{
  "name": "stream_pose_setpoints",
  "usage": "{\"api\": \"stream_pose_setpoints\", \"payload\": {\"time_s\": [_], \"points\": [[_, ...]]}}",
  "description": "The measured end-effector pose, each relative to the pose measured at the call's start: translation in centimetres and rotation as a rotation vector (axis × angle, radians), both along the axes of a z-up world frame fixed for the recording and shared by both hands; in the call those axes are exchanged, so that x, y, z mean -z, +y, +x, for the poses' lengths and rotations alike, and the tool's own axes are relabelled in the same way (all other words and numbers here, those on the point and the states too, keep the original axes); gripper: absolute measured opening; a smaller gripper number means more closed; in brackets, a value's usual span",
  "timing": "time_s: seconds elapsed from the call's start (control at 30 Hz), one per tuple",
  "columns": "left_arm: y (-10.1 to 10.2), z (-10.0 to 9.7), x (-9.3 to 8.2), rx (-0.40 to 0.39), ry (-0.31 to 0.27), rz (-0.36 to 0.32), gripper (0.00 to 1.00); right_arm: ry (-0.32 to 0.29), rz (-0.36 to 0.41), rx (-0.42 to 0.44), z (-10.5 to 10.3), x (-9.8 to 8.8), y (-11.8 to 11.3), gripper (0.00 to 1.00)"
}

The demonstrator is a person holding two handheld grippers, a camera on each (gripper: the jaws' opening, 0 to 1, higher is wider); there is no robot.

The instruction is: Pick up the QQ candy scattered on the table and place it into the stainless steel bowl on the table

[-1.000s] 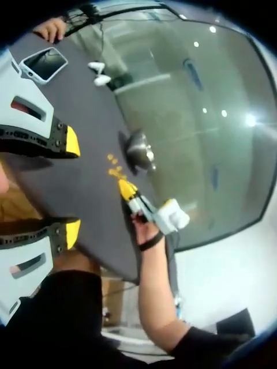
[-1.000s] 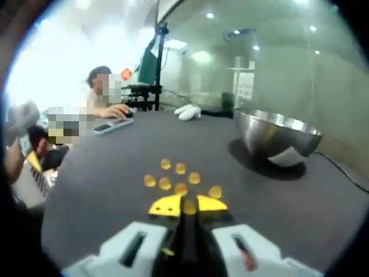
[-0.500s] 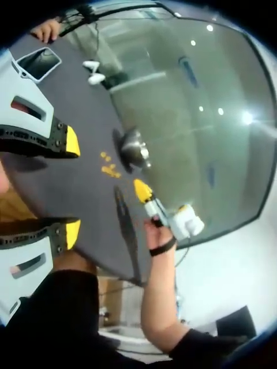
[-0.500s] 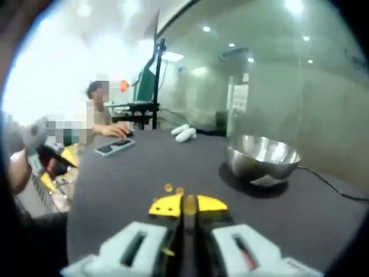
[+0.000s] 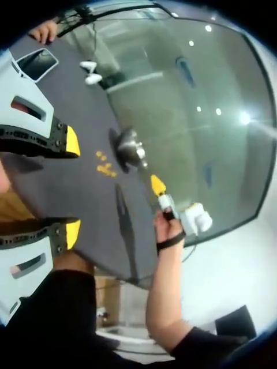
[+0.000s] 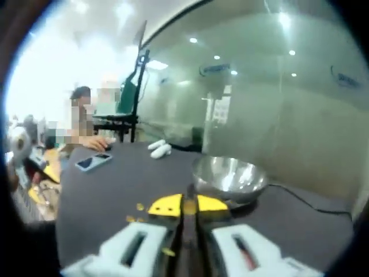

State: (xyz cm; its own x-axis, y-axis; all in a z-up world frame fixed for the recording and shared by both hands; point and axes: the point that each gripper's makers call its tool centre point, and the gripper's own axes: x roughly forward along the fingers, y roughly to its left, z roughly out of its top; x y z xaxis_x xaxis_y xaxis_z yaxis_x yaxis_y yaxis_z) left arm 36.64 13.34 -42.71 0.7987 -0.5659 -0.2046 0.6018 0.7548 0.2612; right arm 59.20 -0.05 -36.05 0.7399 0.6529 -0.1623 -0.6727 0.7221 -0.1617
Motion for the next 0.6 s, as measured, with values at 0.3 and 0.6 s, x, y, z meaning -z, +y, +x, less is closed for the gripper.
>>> {"api": "stream_pose_setpoints", "payload": {"time_s": [0.3, 0.6], "points": [[0.4, 0.0, -1.2, -0.002, -0.005, -0.055, 0.42, -0.032, 0.019, 0.063, 7.3, -1.9, 0.9, 0.09], [0.8, 0.8, -0.7, -0.016, 0.018, -0.037, 0.42, -0.047, 0.012, 0.095, 13.2, -3.0, 2.8, 0.09]]}}
